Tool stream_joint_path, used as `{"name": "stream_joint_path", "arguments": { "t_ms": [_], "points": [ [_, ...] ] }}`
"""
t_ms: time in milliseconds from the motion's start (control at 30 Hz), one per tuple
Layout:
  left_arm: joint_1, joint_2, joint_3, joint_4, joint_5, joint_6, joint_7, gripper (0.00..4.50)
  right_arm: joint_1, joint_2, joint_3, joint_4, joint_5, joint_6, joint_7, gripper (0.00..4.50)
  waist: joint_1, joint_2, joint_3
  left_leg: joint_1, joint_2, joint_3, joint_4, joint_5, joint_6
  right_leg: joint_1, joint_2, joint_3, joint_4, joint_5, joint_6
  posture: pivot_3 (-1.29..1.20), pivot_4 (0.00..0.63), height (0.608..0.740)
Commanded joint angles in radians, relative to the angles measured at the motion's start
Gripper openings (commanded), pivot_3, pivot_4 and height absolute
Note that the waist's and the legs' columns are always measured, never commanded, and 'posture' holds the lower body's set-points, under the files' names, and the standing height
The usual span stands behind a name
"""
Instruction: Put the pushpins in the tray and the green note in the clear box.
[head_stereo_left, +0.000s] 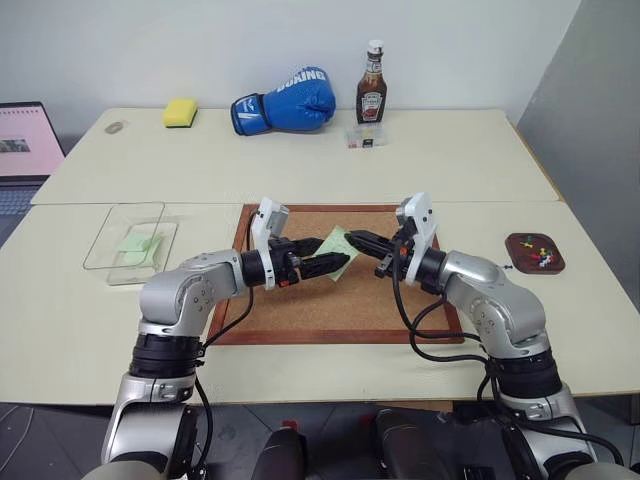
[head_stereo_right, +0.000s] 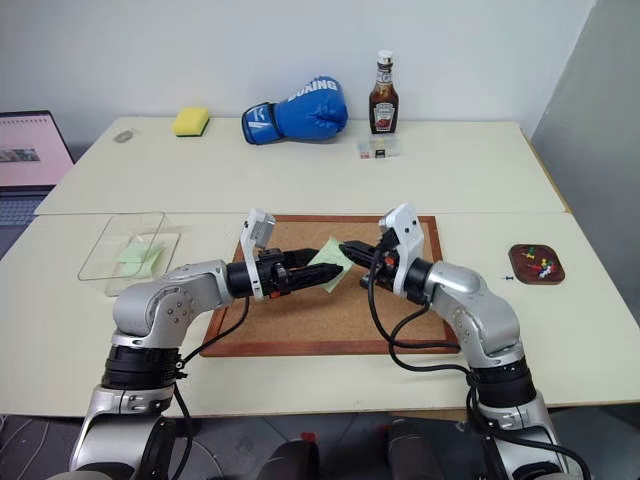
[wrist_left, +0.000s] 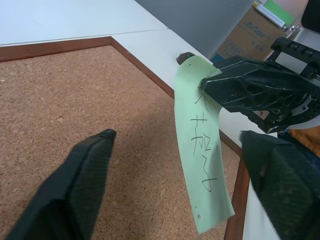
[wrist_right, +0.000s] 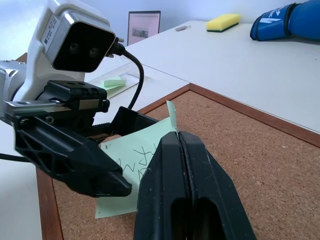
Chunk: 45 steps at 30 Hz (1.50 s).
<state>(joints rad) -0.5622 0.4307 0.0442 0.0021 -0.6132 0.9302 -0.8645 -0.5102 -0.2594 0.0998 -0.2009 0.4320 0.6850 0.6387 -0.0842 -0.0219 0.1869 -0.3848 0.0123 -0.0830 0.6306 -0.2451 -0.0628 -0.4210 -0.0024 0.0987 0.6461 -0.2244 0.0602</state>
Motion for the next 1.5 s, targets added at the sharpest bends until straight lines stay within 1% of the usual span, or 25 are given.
{"name": "stream_joint_path", "arguments": {
  "t_ms": [33,167,200,267,367,400,600,633,800,900,967,1033,1233,1367,1400,1433,1500],
  "points": [
    [-0.017,-0.016,0.007,-0.019,-0.033,0.005,0.004,3.26,-0.019,0.009,-0.020,-0.045,0.038,0.008,-0.005,0.00,0.000,0.000,0.000,0.000,0.000,0.000,0.000,0.000,0.000,0.000,0.000,0.000,0.000,0.000,0.000,0.00,0.150,0.740],
    [-0.013,-0.019,0.009,-0.028,-0.039,0.007,0.011,2.50,-0.024,0.013,-0.016,-0.037,0.045,0.008,-0.011,0.00,0.000,0.000,0.000,0.000,0.000,0.000,0.000,0.000,0.000,0.000,0.000,0.000,0.000,0.000,0.000,0.00,0.150,0.740],
    [-0.008,-0.019,0.008,-0.035,-0.041,0.009,0.013,2.40,-0.023,0.013,-0.014,-0.037,0.046,0.008,-0.011,0.00,0.000,0.000,0.000,0.000,0.000,0.000,0.000,0.000,0.000,0.000,0.000,0.000,0.000,0.000,0.000,0.00,0.150,0.740],
    [-0.004,-0.017,0.008,-0.042,-0.042,0.012,0.016,1.98,-0.022,0.013,-0.013,-0.038,0.047,0.009,-0.011,0.00,0.000,0.000,0.000,0.000,0.000,0.000,0.000,0.000,0.000,0.000,0.000,0.000,0.000,0.000,0.000,0.00,0.150,0.740],
    [0.003,-0.014,0.007,-0.050,-0.048,0.016,0.016,1.49,-0.026,0.010,-0.011,-0.027,0.042,0.005,-0.006,0.00,0.000,0.000,0.000,0.000,0.000,0.000,0.000,0.000,0.000,0.000,0.000,0.000,0.000,0.000,0.000,0.00,0.150,0.740],
    [0.005,-0.014,0.009,-0.053,-0.052,0.018,0.016,1.23,-0.028,0.009,-0.011,-0.022,0.040,0.002,-0.004,0.00,0.000,0.000,0.000,0.000,0.000,0.000,0.000,0.000,0.000,0.000,0.000,0.000,0.000,0.000,0.000,0.00,0.150,0.740],
    [0.009,-0.016,0.015,-0.062,-0.064,0.020,0.028,0.15,-0.028,0.009,-0.009,-0.019,0.041,0.003,-0.001,0.00,0.000,0.000,0.000,0.000,0.000,0.000,0.000,0.000,0.000,0.000,0.000,0.000,0.000,0.000,0.000,0.00,0.150,0.740],
    [0.009,-0.015,0.011,-0.058,-0.059,0.016,0.031,0.07,-0.028,0.009,-0.008,-0.020,0.040,0.003,-0.001,0.00,0.000,0.000,0.000,0.000,0.000,0.000,0.000,0.000,0.000,0.000,0.000,0.000,0.000,0.000,0.000,0.00,0.150,0.740],
    [0.013,-0.016,0.005,-0.049,-0.052,0.006,0.034,0.07,-0.026,0.011,-0.005,-0.021,0.040,0.004,-0.003,0.00,0.000,0.000,0.000,0.000,0.000,0.000,0.000,0.000,0.000,0.000,0.000,0.000,0.000,0.000,0.000,0.00,0.150,0.740],
    [0.008,-0.018,0.006,-0.042,-0.049,0.007,0.043,0.00,-0.025,0.015,-0.009,-0.027,0.046,0.012,-0.009,0.50,0.000,0.000,0.000,0.000,0.000,0.000,0.000,0.000,0.000,0.000,0.000,0.000,0.000,0.000,0.000,0.00,0.150,0.740],
    [0.005,-0.014,0.005,-0.035,-0.047,0.006,0.044,0.00,-0.026,0.012,-0.014,-0.030,0.049,0.016,-0.009,1.00,0.000,0.000,0.000,0.000,0.000,0.000,0.000,0.000,0.000,0.000,0.000,0.000,0.000,0.000,0.000,0.00,0.150,0.740],
    [0.001,-0.008,0.009,-0.024,-0.045,0.004,0.042,0.00,-0.026,0.005,-0.021,-0.033,0.051,0.020,-0.007,1.31,0.000,0.000,0.000,0.000,0.000,0.000,0.000,0.000,0.000,0.000,0.000,0.000,0.000,0.000,0.000,0.00,0.150,0.740],
    [0.007,0.003,0.018,-0.022,-0.047,0.002,0.047,0.00,-0.013,-0.027,-0.039,-0.056,0.070,0.037,-0.004,2.61,0.000,0.000,0.000,0.000,0.000,0.000,0.000,0.000,0.000,0.000,0.000,0.000,0.000,0.000,0.000,0.00,0.150,0.740],
    [0.014,0.013,0.049,-0.028,-0.049,0.010,0.081,0.00,0.004,-0.053,-0.054,-0.084,0.090,0.052,0.002,3.36,0.000,0.000,0.000,0.000,0.000,0.000,0.000,0.000,0.000,0.000,0.000,0.000,0.000,0.000,0.000,0.00,0.150,0.740],
    [0.019,0.024,0.061,-0.035,-0.049,0.011,0.088,0.00,0.009,-0.059,-0.061,-0.098,0.109,0.065,0.007,3.53,0.000,0.000,0.000,0.000,0.000,0.000,0.000,0.000,0.000,0.000,0.000,0.000,0.000,0.000,0.000,0.00,0.150,0.740],
    [0.023,0.034,0.078,-0.043,-0.051,0.013,0.101,0.00,0.014,-0.063,-0.070,-0.116,0.133,0.081,0.012,3.83,0.000,0.000,0.000,0.000,0.000,0.000,0.000,0.000,0.000,0.000,0.000,0.000,0.000,0.000,0.000,0.00,0.150,0.740],
    [0.022,0.064,0.138,-0.057,-0.065,0.024,0.130,0.00,0.013,-0.063,-0.094,-0.163,0.202,0.131,0.014,4.27,-0.002,0.000,0.000,0.000,0.000,0.000,0.000,0.000,0.000,0.000,0.000,0.000,0.000,0.000,0.000,0.00,0.150,0.740]
  ]
}}
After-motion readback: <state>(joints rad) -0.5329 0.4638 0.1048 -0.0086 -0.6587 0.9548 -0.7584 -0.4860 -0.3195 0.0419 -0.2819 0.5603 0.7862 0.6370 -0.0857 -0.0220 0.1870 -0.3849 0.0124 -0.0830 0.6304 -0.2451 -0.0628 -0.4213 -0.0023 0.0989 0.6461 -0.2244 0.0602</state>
